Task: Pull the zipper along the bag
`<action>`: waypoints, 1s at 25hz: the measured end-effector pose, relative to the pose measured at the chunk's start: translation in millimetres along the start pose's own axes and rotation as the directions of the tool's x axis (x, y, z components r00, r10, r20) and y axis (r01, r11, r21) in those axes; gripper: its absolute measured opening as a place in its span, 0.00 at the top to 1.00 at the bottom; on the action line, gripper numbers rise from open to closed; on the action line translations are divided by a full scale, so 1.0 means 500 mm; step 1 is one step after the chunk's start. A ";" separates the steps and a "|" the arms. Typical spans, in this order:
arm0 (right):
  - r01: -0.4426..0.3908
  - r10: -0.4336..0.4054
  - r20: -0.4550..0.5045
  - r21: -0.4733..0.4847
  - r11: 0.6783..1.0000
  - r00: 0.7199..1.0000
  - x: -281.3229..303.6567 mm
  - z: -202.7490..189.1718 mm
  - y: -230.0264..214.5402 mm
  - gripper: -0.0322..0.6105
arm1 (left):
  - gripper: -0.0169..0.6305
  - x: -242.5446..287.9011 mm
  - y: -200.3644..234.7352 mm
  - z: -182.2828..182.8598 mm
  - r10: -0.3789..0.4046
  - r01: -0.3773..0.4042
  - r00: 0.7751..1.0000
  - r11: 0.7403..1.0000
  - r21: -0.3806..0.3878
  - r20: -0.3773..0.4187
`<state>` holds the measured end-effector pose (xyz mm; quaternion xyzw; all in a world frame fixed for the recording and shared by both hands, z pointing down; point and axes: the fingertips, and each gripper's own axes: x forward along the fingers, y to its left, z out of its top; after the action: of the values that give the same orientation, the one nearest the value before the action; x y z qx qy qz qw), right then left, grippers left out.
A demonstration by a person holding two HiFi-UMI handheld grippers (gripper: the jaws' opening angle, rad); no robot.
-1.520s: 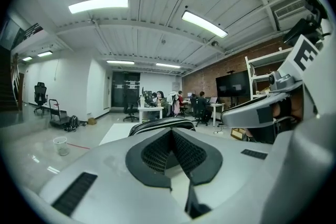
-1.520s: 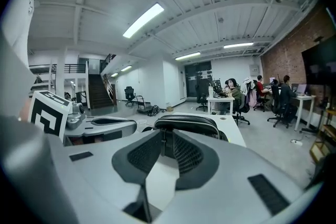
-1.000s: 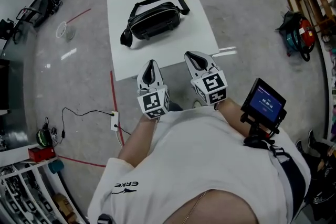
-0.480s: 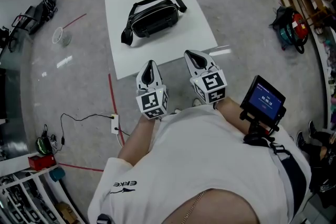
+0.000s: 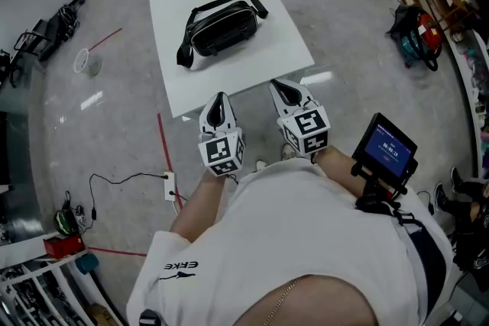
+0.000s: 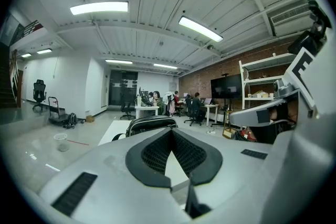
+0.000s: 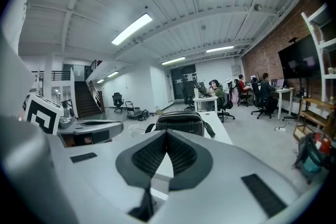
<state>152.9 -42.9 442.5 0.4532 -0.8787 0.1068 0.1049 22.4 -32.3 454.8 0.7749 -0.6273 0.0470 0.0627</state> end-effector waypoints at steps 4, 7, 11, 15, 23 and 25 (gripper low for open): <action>-0.010 0.010 -0.014 -0.001 1.000 1.000 0.001 -0.012 0.019 0.94 | 0.97 -0.007 0.003 -0.008 -0.008 0.008 1.000 1.000 0.003 -0.007; -0.022 0.022 -0.021 -0.006 1.000 1.000 0.003 -0.015 0.026 0.94 | 0.97 -0.008 0.001 -0.007 -0.013 0.013 1.000 1.000 0.009 -0.008; -0.027 0.027 -0.019 -0.007 1.000 0.999 0.000 -0.012 0.026 0.94 | 0.97 -0.011 -0.004 -0.008 -0.021 0.022 1.000 1.000 0.023 -0.018; -0.026 0.026 -0.018 -0.006 1.000 1.000 -0.002 -0.009 0.023 0.94 | 0.97 -0.013 -0.012 -0.007 -0.026 0.027 0.999 0.999 0.021 -0.019; -0.035 0.034 -0.025 -0.015 0.999 0.999 -0.005 -0.009 0.031 0.94 | 0.97 -0.016 -0.019 -0.007 -0.024 0.025 1.000 1.000 0.006 -0.013; -0.034 0.034 -0.022 -0.018 0.999 0.999 -0.003 -0.006 0.030 0.94 | 0.97 -0.015 -0.015 -0.007 -0.019 0.019 1.000 1.000 0.002 -0.010</action>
<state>141.9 -32.3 443.5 0.4362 -0.8860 0.1055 0.1168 28.2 -23.0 456.7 0.7805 -0.6197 0.0510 0.0657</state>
